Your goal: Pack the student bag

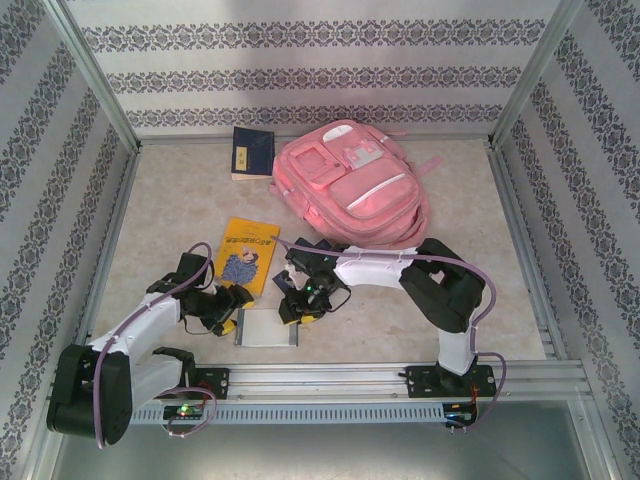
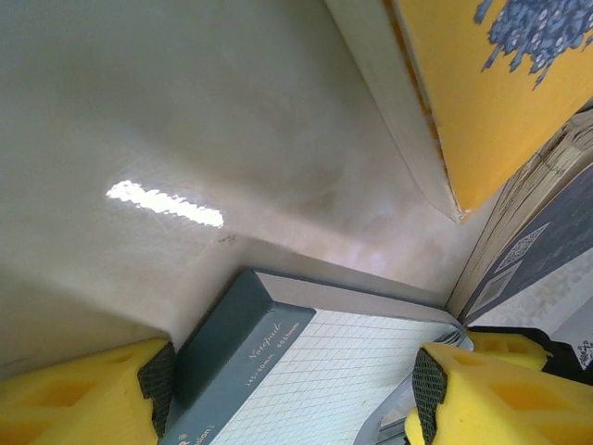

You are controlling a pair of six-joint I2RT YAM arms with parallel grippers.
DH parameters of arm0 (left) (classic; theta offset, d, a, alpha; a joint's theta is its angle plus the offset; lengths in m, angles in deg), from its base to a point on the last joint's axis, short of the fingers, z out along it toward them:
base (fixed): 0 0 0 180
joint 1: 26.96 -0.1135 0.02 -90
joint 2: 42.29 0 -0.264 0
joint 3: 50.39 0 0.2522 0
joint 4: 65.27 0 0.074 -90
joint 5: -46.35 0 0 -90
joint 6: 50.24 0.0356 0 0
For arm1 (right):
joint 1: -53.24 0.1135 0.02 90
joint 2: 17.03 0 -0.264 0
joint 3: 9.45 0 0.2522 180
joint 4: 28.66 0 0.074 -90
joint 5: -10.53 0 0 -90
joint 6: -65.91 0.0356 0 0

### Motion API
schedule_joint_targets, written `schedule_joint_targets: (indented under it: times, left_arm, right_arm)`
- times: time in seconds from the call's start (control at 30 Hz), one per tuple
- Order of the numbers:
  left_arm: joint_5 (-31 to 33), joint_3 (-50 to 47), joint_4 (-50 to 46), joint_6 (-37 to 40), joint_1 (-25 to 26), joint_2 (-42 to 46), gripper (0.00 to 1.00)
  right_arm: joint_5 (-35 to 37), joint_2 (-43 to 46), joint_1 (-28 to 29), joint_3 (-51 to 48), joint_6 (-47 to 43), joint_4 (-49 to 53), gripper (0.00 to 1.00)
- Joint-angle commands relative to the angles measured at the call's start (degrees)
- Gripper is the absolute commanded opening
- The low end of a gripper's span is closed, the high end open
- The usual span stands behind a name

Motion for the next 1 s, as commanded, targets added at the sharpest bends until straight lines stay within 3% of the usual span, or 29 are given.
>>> schedule_joint_targets:
  times: [0.0, 0.33, 0.63, 0.73, 0.83, 0.97]
  left_arm:
    - [-4.0, -0.84, -0.3, -1.02, 1.95, -0.95, 0.69]
    - [-3.65, 0.13, -0.38, -0.68, 2.01, -1.55, 0.68]
    - [-3.65, 0.44, -0.39, -0.45, 2.11, -2.1, 0.68]
    - [-3.5, 0.68, -0.85, -0.07, 2.11, -2.49, 0.67]
    - [-2.75, 2.15, -2.93, 1.2, 2.1, -2.35, 0.67]
    - [1.63, 7.88, -10.67, 5.01, 2.03, -1.28, 0.73]
  right_arm:
    - [-2.51, 1.31, 0.58, 1.29, 0.19, -1.25, 0.4]
    - [-2.65, 2.44, 0.58, 2.83, -0.51, 0.15, 0.21]
    - [-5.78, -0.41, 0.58, 5.27, -0.94, -0.62, 0.26]
    - [-4.36, -0.81, 0.19, 5.25, -1.3, 0.21, 0.19]
    - [-4.01, 0.42, -1.13, 4.13, -1.29, 0.55, 0.01]
    - [-6.52, 3.86, -4.05, 2.49, -0.57, 0.23, 0.0]
